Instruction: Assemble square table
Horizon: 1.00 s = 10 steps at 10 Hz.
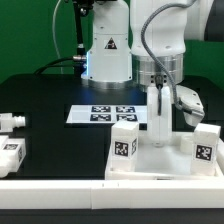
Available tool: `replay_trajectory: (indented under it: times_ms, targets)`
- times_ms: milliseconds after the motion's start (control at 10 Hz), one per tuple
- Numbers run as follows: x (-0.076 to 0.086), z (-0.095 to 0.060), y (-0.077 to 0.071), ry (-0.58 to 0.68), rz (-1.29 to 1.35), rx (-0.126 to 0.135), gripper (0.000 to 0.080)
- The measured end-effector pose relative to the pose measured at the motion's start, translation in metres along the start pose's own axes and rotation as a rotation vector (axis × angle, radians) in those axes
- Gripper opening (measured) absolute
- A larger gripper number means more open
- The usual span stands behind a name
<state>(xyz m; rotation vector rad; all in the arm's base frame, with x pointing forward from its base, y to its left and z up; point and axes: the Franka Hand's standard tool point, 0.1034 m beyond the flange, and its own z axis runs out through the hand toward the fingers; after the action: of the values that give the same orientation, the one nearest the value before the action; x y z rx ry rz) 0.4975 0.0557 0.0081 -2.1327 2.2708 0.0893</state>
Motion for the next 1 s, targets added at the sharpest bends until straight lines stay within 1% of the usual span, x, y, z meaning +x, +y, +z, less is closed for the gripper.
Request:
replay_trajectory:
  times_ms: [100,200,300,400,500,800,900,1000]
  targets:
    - [0.008,-0.004,0.001,0.001,-0.086,0.001,0.0051]
    - [0.02,-0.009,0.003,0.004,-0.16,0.005,0.0047]
    - [0.032,-0.013,0.005,0.006,-0.266,0.003,0.0047]
    - [0.042,-0.013,0.009,0.009,-0.363,-0.012,0.0047]
    - [0.048,-0.012,0.012,0.015,-0.456,-0.023,0.0047]
    - [0.056,-0.012,0.011,0.021,-0.562,-0.022,0.0048]
    - [0.064,-0.013,0.01,0.026,-0.638,-0.025,0.0048]
    - [0.081,-0.018,0.003,0.03,-0.809,-0.038,0.0048]
